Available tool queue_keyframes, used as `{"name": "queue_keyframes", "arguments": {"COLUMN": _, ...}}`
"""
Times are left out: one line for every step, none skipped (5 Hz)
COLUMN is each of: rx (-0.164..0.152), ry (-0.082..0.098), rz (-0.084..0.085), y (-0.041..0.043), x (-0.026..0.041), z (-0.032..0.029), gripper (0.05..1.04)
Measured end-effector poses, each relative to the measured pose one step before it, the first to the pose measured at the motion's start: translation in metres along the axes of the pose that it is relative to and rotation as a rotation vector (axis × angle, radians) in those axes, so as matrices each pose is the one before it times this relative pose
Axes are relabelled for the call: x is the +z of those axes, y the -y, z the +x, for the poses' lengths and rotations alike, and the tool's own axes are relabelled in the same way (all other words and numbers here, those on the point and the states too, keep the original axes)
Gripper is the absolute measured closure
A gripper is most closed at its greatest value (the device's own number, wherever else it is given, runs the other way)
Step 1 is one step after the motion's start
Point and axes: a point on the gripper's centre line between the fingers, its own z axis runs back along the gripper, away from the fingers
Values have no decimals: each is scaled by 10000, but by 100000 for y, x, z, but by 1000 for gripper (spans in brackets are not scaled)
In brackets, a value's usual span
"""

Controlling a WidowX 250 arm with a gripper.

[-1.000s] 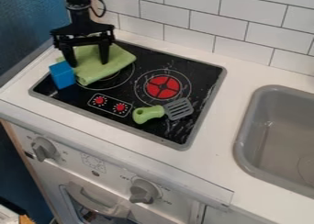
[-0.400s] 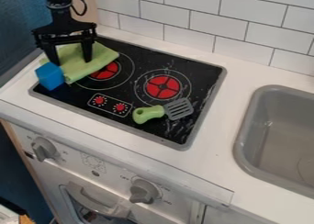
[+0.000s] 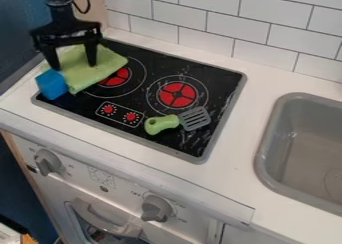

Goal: Move green cloth to the left burner

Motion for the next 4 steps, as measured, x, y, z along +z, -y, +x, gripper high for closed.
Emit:
{"name": "queue_keyframes", "arguments": {"rx": -80, "ry": 125, "rz": -60, "y": -34, "x": 1763, "z": -19, "gripper": 84}}
{"name": "queue_keyframes", "arguments": {"rx": -42, "ry": 389, "rz": -250, "y": 61, "x": 3196, "z": 197, "gripper": 84}}
{"name": "queue_keyframes", "arguments": {"rx": 59, "ry": 228, "rz": -29, "y": -293, "x": 2323, "z": -251, "gripper": 84}}
{"name": "queue_keyframes", "arguments": {"rx": -6, "ry": 4, "rz": 14, "y": -30, "x": 22, "z": -25, "gripper": 84}}
